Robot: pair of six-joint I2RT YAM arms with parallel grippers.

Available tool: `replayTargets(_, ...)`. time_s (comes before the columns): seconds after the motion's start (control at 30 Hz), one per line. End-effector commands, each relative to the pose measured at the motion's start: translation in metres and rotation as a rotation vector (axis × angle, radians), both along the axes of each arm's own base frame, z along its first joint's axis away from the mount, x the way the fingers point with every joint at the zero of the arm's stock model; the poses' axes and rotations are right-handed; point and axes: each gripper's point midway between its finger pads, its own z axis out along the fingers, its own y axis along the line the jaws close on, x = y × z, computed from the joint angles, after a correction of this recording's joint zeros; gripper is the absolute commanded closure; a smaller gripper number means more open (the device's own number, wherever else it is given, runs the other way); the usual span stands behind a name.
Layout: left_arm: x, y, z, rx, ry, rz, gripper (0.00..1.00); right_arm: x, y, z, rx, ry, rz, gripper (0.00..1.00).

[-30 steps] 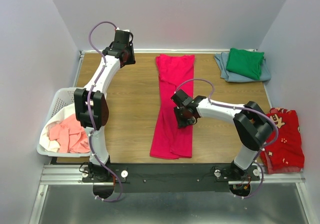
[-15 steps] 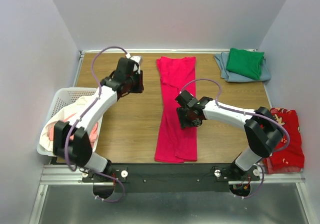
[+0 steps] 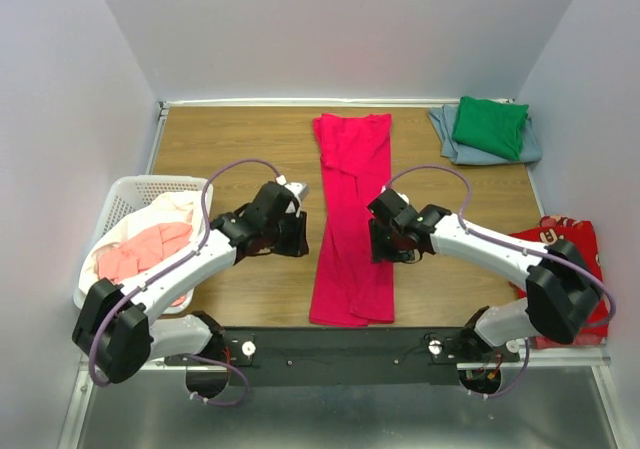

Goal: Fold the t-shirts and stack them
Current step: Fold the tshirt

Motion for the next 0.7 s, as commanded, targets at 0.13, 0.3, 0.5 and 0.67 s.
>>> replayTargets(0.13,-0.083,-0.041,-0.006,-0.120,0.148,-0.059,0.58,-0.041,-0.031,-0.001,0.009,0.074,-0.119,0.37)
replayTargets(0.3,-0.118,-0.043,-0.029,-0.055,0.219,-0.080,0.55,-0.062,-0.042,-0.010,0.031,0.111,-0.145,0.29)
replayTargets(0.5,-0.126,-0.030,-0.052,0.035,0.256,-0.011,0.53,-0.078,-0.039,-0.021,0.072,0.142,-0.133,0.28)
replayTargets(0.67,-0.136,-0.021,-0.072,0.058,0.299,-0.001,0.53,-0.087,-0.037,-0.029,0.093,0.169,-0.112,0.28)
